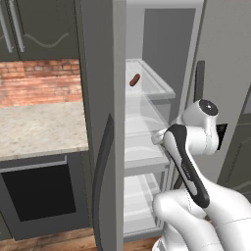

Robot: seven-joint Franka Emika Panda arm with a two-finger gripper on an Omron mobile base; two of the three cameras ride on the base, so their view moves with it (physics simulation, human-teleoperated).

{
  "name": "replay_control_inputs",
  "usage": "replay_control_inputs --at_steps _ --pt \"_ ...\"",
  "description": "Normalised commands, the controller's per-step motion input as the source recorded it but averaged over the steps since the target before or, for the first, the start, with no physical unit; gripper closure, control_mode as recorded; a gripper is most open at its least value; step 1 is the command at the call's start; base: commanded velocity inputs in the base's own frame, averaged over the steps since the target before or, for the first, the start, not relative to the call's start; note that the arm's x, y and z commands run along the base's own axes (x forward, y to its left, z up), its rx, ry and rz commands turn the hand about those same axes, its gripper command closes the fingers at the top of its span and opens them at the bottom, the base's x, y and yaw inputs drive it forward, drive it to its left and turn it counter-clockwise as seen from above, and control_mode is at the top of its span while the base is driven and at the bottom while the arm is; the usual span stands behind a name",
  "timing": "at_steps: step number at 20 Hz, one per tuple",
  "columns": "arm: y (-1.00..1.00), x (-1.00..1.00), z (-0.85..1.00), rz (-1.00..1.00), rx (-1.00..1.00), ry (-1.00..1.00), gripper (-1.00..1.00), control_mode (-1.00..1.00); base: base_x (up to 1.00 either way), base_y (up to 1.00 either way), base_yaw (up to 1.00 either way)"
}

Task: Retrieve the sausage and cheese from the fridge and place them on the cutting board on the counter.

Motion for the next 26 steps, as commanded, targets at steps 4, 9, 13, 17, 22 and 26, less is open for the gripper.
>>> replay_control_inputs --at_steps 4,9,13,17,22,26 --pt "0.00 0.00 0.00 0.00 0.00 0.00 1.00 1.00 0.00 0.00 0.00" --pt "0.00 0.00 0.00 0.00 0.00 0.00 1.00 1.00 0.00 0.00 0.00" --pt "0.00 0.00 0.00 0.00 0.00 0.00 1.00 1.00 0.00 0.00 0.00" --pt "0.00 0.00 0.00 0.00 0.00 0.00 1.00 1.00 -0.21 -0.01 0.00" --pt "0.00 0.00 0.00 0.00 0.00 0.00 1.00 1.00 -0.69 -0.60 -0.05" --pt "0.00 0.00 0.00 0.00 0.00 0.00 1.00 1.00 -0.57 -0.64 -0.08"
